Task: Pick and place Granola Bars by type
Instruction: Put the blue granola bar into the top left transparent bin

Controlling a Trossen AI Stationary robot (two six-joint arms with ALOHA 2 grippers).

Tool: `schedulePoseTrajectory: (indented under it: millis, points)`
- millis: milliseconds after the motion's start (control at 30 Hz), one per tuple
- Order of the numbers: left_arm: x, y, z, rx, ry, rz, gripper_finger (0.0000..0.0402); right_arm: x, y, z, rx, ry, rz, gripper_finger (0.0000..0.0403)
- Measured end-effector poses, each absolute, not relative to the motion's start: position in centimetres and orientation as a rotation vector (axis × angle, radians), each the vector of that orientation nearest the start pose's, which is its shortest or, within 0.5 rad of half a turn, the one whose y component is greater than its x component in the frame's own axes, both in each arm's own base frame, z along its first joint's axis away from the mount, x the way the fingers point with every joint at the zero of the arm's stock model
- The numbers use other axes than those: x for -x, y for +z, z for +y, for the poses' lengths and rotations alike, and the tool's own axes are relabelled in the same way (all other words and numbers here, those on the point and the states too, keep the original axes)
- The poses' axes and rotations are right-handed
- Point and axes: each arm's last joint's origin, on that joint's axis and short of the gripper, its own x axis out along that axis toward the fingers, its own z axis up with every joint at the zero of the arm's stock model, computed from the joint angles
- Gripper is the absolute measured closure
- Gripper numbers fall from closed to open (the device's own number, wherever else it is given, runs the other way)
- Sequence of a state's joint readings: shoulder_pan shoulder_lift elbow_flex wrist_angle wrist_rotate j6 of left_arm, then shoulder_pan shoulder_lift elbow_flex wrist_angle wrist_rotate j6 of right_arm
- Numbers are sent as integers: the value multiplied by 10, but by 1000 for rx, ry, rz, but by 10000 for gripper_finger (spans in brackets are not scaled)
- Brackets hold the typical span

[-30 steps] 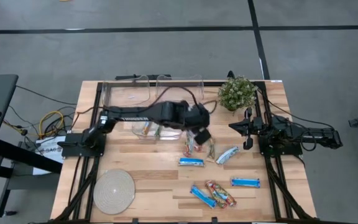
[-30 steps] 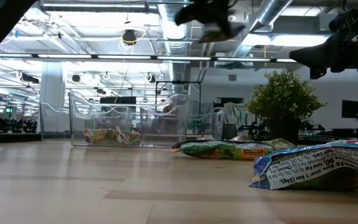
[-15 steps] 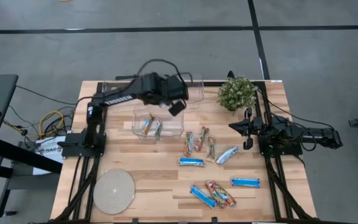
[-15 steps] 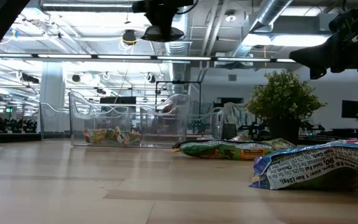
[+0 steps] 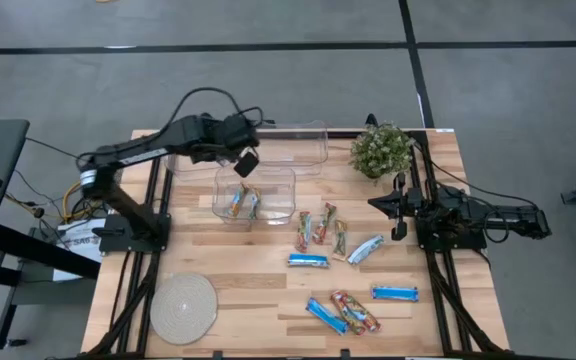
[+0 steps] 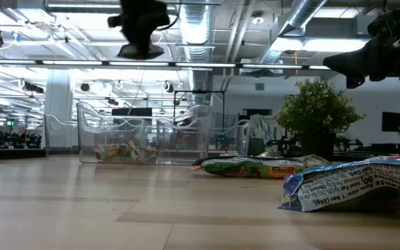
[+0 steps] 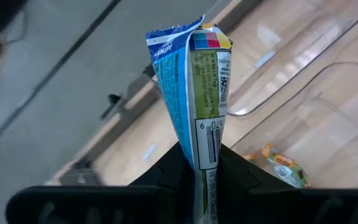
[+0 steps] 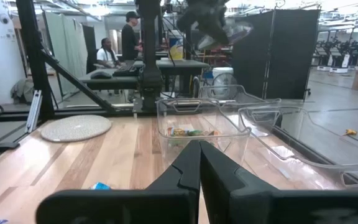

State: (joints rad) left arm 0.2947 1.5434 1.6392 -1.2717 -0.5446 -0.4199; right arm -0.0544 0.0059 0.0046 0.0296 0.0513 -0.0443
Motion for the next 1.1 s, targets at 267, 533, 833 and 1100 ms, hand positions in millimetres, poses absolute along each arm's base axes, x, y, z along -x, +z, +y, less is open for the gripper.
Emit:
schedulePoseTrajectory:
  millis: [267, 533, 833, 1100]
  points:
    - [-217, 326, 106, 301, 1026, 889, 351, -97, 167, -7, 44, -106, -26, 403]
    - [-181, 301, 119, 475, 1169, 798, 351, -97, 168, -7, 44, -107, -26, 403]
    - [-159, 292, 141, 570, 1286, 795, 351, -97, 168, -7, 44, -107, -26, 403]
    - [-157, 279, 160, 703, 1314, 831, 351, -97, 168, -7, 44, -107, -26, 403]
